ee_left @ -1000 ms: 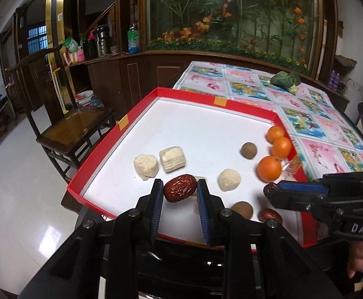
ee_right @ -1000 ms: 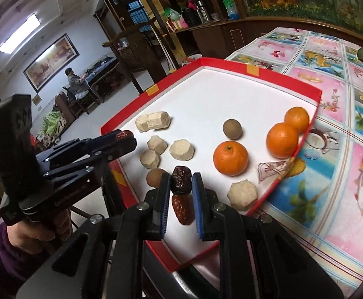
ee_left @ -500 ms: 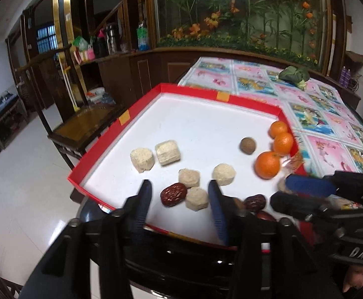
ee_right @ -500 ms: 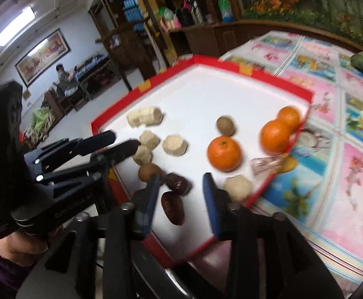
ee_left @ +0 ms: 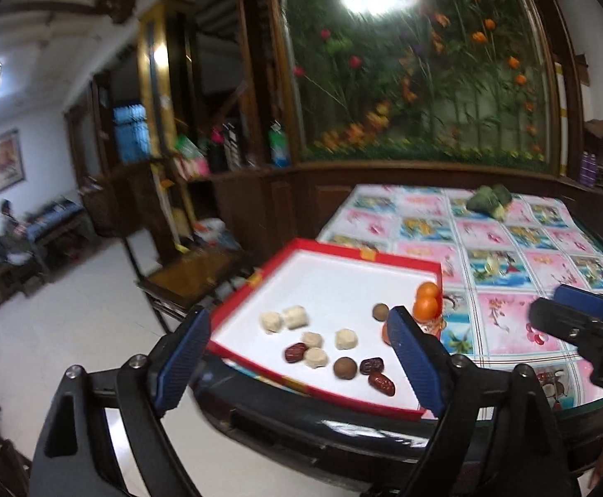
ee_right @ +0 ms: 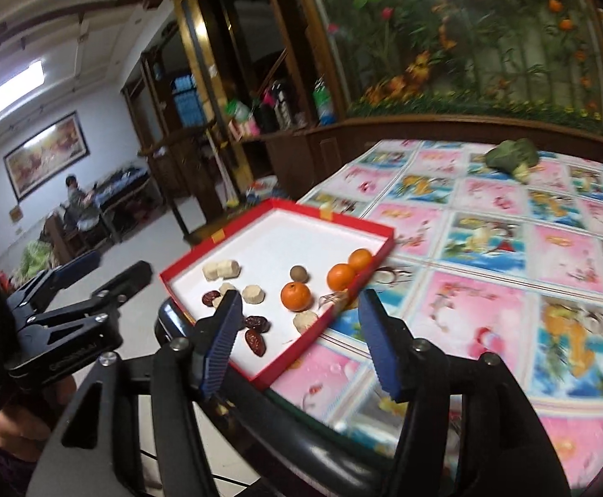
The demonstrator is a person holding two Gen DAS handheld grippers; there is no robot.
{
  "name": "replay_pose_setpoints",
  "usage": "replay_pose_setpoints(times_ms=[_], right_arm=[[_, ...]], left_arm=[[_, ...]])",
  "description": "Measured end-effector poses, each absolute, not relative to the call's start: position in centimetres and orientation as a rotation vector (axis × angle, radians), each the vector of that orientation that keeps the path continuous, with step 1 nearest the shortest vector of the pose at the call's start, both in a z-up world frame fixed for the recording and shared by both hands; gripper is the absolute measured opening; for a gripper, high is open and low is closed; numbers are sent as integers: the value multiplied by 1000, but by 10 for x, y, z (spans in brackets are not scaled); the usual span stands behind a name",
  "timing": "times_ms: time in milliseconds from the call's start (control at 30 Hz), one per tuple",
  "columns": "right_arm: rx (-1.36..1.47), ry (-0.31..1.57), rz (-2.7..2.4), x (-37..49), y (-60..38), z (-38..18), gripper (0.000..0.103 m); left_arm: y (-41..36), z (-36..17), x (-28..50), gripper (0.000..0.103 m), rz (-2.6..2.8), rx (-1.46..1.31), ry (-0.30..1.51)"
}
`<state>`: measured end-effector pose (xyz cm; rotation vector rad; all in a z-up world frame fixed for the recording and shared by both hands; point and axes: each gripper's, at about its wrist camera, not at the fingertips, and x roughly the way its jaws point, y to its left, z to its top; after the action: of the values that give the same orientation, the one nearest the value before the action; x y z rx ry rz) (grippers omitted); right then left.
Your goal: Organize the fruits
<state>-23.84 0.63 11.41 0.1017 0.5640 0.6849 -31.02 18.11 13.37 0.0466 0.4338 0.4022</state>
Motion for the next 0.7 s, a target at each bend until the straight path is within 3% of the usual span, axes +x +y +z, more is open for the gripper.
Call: replay_pose_setpoints(times_ms=[133,300,533,700], right_arm=[[140,495,666,-284,-33,134,71],[123,339,587,-319,-78,173,82],[237,161,543,-343,-120,243,93],[301,69,534,-356,-135,275,95]], left_arm=[[161,156,-345,103,385,52,357],[140,202,-367,103,325,47,267],[136,338,-418,103,324,184,-32],[146,430,-469,103,520,371,-219]])
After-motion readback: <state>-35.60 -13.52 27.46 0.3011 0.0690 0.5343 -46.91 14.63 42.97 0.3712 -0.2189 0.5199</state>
